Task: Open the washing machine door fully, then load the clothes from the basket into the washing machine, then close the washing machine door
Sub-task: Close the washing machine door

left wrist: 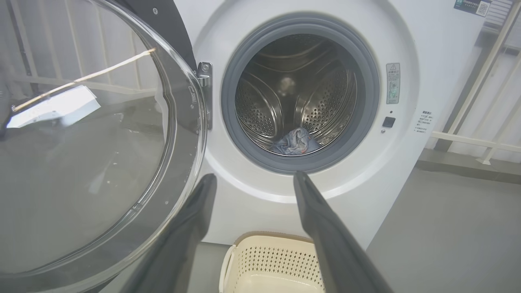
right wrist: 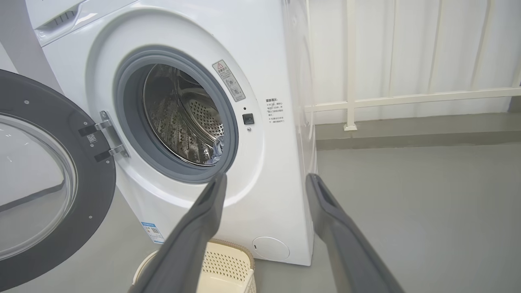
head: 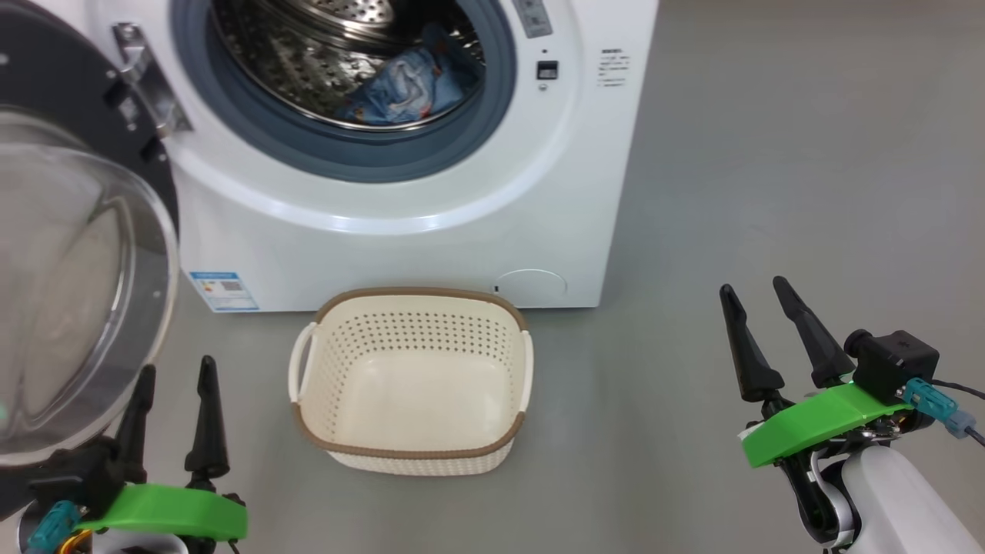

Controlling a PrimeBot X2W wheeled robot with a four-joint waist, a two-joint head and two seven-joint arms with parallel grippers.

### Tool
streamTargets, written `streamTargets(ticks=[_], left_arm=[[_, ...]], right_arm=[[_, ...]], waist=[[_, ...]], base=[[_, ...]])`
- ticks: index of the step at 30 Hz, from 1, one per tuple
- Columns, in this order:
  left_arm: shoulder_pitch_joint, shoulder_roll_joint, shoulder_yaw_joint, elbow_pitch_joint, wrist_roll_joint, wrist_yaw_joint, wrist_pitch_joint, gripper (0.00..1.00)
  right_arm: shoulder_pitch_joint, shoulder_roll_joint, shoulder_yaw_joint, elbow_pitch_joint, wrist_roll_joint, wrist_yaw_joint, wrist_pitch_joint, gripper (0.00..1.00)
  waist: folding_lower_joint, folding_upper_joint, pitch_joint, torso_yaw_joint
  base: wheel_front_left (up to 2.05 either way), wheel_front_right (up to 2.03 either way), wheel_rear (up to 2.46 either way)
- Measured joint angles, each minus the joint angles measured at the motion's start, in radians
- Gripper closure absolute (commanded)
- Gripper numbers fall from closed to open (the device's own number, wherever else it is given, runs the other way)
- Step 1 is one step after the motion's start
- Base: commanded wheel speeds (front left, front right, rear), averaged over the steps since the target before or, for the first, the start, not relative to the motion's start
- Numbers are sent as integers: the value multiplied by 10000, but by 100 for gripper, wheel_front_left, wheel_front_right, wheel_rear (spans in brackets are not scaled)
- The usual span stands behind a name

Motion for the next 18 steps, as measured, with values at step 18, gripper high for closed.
streamTargets(ticks=[18], left_arm=[[49,2,-44,176,253,136,0,0]], right_arm=[[177,-31,84,100,75,0,0,0]], waist=[[0,1,-184,1382]], base=[[0,0,0]])
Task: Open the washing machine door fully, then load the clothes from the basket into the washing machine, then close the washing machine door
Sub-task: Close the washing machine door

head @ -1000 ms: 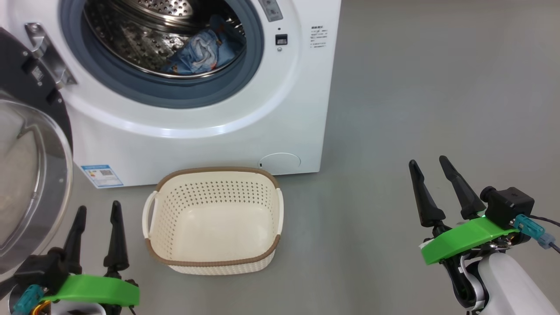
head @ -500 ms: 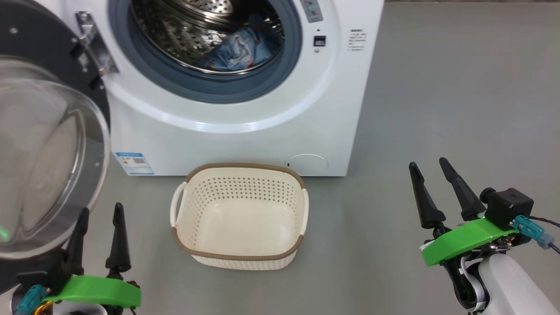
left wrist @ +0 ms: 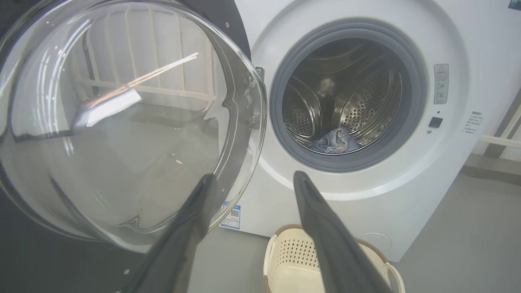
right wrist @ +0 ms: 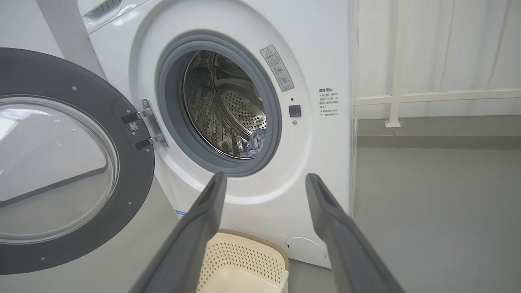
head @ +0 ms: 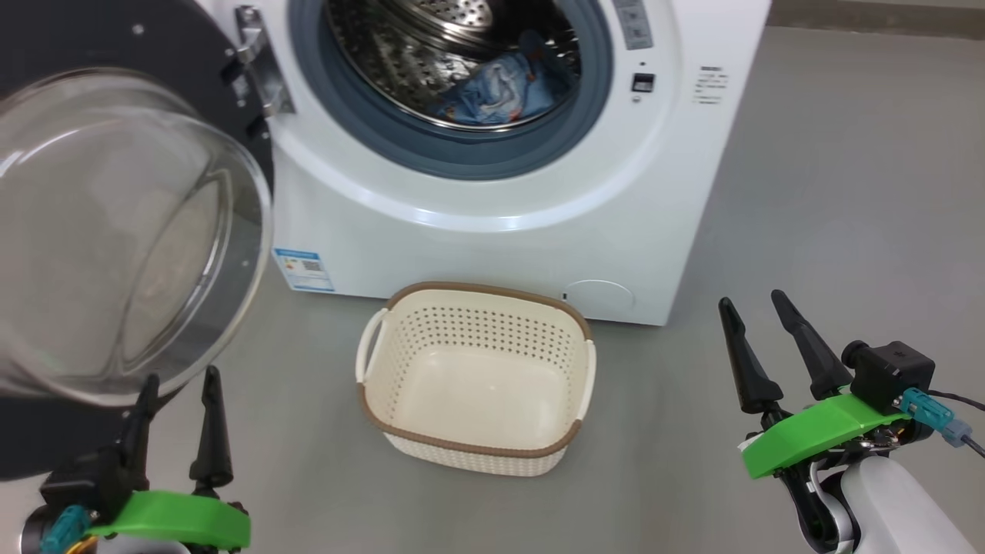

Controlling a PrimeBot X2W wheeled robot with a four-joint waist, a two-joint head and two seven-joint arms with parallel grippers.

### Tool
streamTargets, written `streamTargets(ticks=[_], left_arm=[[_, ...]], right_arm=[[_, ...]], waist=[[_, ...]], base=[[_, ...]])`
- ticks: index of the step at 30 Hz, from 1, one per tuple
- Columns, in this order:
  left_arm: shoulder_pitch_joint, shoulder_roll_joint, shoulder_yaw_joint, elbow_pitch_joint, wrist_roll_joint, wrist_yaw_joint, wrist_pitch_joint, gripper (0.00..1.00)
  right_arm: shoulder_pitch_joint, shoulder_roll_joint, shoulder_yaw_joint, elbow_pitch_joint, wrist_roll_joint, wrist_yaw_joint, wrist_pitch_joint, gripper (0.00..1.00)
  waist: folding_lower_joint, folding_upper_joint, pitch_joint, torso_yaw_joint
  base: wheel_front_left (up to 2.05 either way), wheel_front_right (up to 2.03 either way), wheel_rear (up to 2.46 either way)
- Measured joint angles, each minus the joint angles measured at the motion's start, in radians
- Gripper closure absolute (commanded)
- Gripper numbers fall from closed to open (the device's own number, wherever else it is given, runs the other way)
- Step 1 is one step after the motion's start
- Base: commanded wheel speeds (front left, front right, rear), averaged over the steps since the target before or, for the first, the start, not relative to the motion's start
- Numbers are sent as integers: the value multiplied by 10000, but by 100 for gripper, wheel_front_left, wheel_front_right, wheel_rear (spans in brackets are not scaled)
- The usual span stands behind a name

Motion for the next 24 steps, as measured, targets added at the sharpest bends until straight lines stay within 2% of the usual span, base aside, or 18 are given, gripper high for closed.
streamTargets(ticks=[6,24], left_arm=[[116,-84,-12,-4,176,194,0,0],[303,-109,4,0,272,360,0,0]], right_arm=[[12,0,6,23,17,0,0,0],[29,0,90,69,173,0,0,0]], waist=[[0,0,-76,572],[0,0,-254,1788]], base=[[0,0,0],[0,0,0]])
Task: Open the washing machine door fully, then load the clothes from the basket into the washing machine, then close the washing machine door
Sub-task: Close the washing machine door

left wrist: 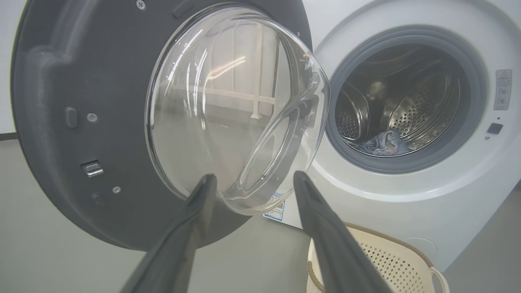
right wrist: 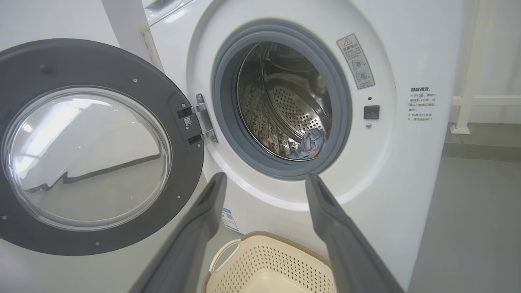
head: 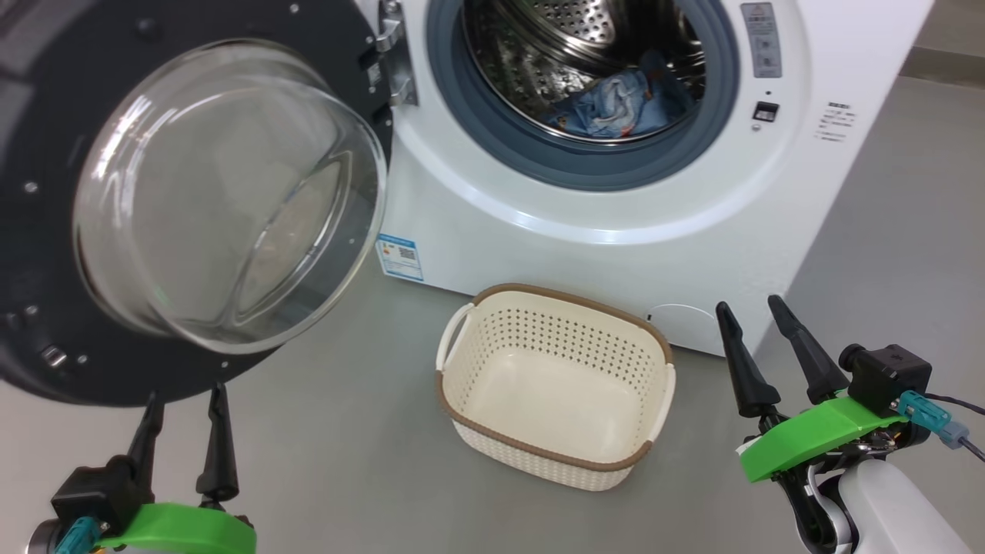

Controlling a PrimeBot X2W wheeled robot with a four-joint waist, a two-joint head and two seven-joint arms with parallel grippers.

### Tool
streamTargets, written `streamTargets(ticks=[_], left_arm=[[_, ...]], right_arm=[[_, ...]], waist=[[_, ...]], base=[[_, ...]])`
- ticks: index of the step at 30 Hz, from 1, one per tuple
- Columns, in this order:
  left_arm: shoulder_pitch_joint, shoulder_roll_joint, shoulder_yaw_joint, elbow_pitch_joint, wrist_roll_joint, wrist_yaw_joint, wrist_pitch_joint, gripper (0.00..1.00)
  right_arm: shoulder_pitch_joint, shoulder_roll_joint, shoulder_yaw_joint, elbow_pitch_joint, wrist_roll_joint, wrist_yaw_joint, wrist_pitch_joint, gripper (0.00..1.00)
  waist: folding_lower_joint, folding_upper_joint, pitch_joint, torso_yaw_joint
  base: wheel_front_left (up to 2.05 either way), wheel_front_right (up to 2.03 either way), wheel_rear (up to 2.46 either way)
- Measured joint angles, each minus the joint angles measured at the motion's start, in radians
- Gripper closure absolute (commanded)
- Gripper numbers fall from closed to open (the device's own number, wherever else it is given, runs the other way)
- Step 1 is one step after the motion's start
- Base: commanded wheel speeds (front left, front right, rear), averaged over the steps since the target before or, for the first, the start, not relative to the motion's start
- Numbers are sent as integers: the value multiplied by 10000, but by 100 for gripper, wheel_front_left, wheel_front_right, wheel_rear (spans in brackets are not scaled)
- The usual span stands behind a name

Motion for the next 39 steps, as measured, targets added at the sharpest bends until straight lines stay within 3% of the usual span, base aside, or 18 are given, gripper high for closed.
streamTargets(ticks=[15,33,34,35,36,39], left_arm=[[13,-4,13,40,-2,81,0,0],[10,-38,201,-146,-171,23,0,0],[6,-15,222,-199,-198,-27,0,58],[3,0,255,-245,-221,-61,0,92],[-5,19,280,-297,-290,-119,0,100],[-169,251,297,-531,-445,-247,2,100]], right_arm=[[4,2,109,54,90,0,0,0],[5,-90,215,54,90,0,0,0],[5,-105,215,54,90,0,0,0],[5,-125,217,54,90,0,0,0],[5,-140,222,54,90,0,0,0],[5,-217,247,54,90,0,0,0]], waist=[[0,0,-158,741],[0,0,83,842],[0,0,97,843],[0,0,117,844],[0,0,138,848],[0,0,235,876]], base=[[0,0,0],[0,0,0],[0,0,0],[0,0,0],[0,0,0],[0,0,0]])
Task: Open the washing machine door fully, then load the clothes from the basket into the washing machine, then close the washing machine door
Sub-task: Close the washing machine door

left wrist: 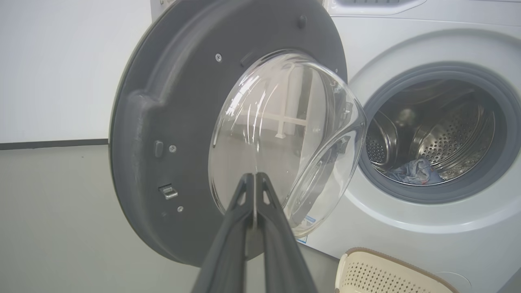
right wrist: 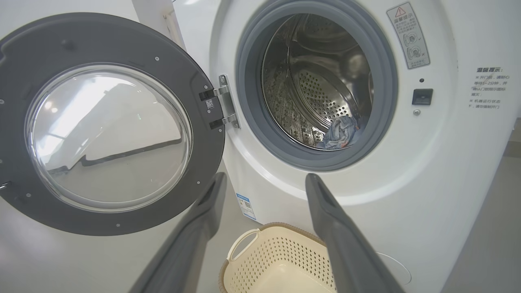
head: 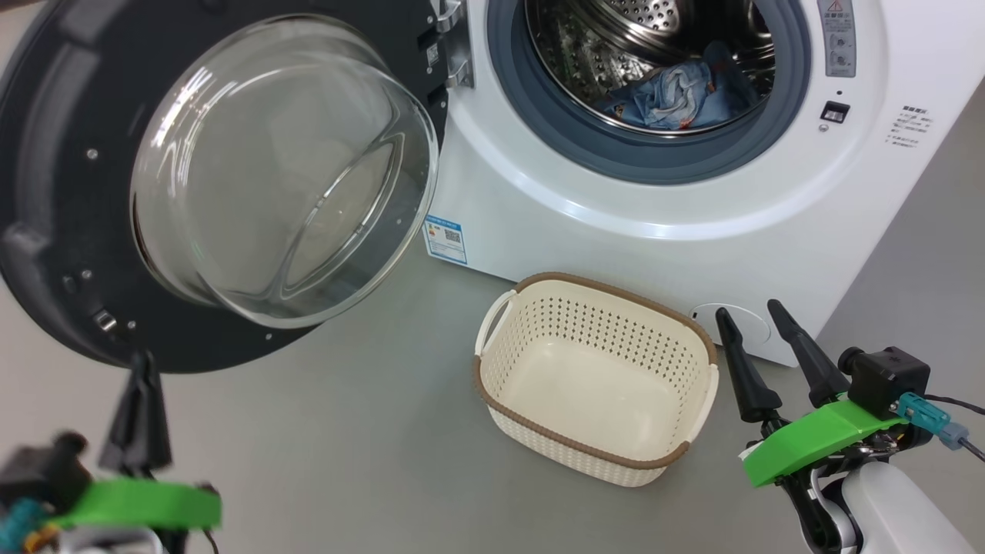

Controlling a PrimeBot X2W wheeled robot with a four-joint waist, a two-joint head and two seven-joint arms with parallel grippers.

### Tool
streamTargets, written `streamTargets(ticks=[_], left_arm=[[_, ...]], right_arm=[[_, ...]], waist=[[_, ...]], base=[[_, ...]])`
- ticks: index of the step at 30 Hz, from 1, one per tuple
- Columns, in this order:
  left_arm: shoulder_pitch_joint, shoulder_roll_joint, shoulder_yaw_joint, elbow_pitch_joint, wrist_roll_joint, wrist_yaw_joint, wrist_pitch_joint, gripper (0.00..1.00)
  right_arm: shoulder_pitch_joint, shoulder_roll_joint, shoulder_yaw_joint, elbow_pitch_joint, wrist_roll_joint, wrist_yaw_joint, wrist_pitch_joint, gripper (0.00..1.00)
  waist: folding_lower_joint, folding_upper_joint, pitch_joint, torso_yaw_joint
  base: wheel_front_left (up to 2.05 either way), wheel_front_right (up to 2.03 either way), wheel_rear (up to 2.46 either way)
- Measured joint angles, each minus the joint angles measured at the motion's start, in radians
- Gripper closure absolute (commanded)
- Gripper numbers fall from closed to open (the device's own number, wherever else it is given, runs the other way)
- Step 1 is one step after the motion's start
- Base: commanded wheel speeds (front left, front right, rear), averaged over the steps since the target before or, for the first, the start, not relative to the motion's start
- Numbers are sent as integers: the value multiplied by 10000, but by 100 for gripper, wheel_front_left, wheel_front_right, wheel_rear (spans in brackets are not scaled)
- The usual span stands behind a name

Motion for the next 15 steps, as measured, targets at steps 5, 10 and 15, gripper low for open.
streamTargets(ticks=[5,10,15], left_arm=[[-970,545,-54,-700,-1375,-228,516,100],[-2084,1563,-201,-1628,-3545,-249,1114,100],[-3204,2109,345,-1941,-6865,-249,1812,100]], right_arm=[[-2,-127,19,10,0,0,0,0],[-20,-274,167,36,-2,0,0,0],[-134,-439,422,169,-2,0,0,0]], waist=[[0,0,135,115],[0,0,324,136],[1,0,524,-1]], base=[[0,0,0],[0,0,0],[0,0,0]])
